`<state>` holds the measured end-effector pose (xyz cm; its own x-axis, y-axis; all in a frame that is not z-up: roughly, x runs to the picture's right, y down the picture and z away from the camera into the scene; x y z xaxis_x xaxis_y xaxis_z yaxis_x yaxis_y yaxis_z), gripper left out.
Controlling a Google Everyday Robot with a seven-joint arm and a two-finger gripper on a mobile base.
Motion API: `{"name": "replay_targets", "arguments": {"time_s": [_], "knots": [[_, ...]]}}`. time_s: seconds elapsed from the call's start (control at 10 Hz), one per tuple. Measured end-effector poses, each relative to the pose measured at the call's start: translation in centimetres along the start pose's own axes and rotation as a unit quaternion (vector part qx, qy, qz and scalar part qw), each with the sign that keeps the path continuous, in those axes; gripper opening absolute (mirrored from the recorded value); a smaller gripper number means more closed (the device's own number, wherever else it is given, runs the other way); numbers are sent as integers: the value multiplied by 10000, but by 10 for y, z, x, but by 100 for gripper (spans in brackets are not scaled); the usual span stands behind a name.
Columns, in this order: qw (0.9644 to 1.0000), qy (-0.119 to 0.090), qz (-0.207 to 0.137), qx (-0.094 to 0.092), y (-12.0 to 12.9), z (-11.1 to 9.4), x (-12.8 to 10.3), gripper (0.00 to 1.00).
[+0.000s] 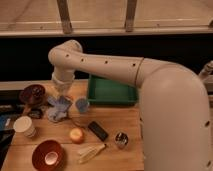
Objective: Place sponge in table surface
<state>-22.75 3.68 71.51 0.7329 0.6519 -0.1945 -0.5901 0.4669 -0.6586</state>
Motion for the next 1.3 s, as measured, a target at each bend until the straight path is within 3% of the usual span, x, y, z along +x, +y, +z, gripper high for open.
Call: {"name": "replay_targets", "arguments": {"time_s": [0.3,0.5,0.8,1.0,1.3], "knots": [[9989,234,-178,-353,18,50,0,17],[9963,446,-283,-674,31,91,-1,17],[9891,784,-410,-1176,55,146,4,17],[9861,872,-380,-1361,61,159,9,20],[9839,937,-279,-1497,62,164,21,47]]}}
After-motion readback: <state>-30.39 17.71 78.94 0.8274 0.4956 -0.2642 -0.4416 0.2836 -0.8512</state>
